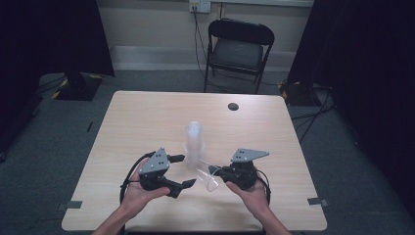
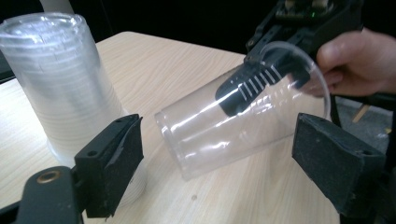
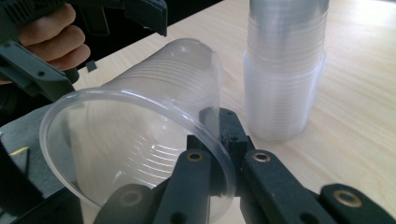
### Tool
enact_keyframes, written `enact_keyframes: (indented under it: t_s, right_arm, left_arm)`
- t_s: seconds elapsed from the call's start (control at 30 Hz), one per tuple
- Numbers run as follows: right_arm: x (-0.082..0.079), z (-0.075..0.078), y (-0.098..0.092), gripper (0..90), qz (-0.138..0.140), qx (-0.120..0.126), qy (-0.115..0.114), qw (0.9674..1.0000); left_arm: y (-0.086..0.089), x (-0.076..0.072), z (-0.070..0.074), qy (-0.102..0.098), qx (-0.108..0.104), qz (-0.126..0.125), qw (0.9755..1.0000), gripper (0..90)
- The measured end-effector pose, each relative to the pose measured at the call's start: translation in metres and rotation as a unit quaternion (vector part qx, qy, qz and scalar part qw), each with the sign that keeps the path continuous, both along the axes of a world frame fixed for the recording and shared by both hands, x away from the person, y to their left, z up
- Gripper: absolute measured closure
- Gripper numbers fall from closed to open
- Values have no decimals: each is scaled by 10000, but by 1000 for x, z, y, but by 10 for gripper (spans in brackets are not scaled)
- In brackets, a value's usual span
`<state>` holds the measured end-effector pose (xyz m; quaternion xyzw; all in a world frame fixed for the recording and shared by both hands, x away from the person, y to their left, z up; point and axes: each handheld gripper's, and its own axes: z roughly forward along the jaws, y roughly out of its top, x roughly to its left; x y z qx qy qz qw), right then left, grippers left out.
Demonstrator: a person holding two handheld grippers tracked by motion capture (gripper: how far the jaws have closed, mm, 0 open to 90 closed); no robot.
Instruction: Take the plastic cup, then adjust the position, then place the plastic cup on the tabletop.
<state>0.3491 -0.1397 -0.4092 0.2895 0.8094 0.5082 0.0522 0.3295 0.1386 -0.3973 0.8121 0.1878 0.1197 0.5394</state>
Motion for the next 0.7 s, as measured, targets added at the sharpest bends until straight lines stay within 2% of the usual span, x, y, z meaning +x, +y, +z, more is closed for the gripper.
enact_keyframes:
  t_s: [0.17,0.3,0.43,0.5,0.53,0.6,0.7]
  right_arm:
    - [5,-4,0,900,151,-191,408,9989]
    - [7,-5,1,900,238,-243,534,9980]
    - [9,-6,4,900,356,-308,682,9966]
    - [9,-5,5,900,406,-338,751,9958]
    - [9,-5,5,900,434,-351,794,9953]
    - [10,-4,6,900,484,-373,844,9946]
    - [11,-4,6,900,537,-389,910,9936]
  left_arm:
    - [-3,-2,-4,-17,225,-104,9997,161]
    - [-6,-2,-8,-50,375,-177,9991,175]
    - [-8,-3,-11,-46,435,-208,9988,172]
    - [-8,-3,-12,-106,569,-253,9980,168]
    - [-10,-3,-14,-96,546,-302,9980,168]
    - [-10,-2,-15,-108,688,-375,9969,168]
    - [-12,-3,-16,-155,754,-441,9961,168]
